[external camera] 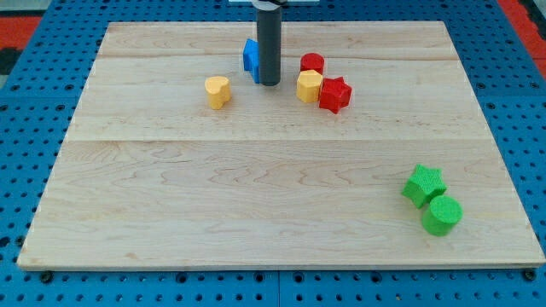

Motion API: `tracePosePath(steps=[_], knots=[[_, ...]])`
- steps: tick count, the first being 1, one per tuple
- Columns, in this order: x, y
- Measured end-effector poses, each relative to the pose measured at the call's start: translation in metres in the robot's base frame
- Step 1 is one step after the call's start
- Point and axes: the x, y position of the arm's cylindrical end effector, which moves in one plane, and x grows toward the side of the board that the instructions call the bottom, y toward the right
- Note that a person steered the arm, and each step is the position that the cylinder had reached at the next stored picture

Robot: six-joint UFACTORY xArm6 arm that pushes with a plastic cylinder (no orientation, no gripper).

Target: Push the red circle parallel to the top of the yellow hexagon

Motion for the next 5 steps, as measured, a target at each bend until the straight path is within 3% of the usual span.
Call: tracePosePath(steps=[2, 5], knots=[[-0.026, -0.04], [-0.034, -0.053]])
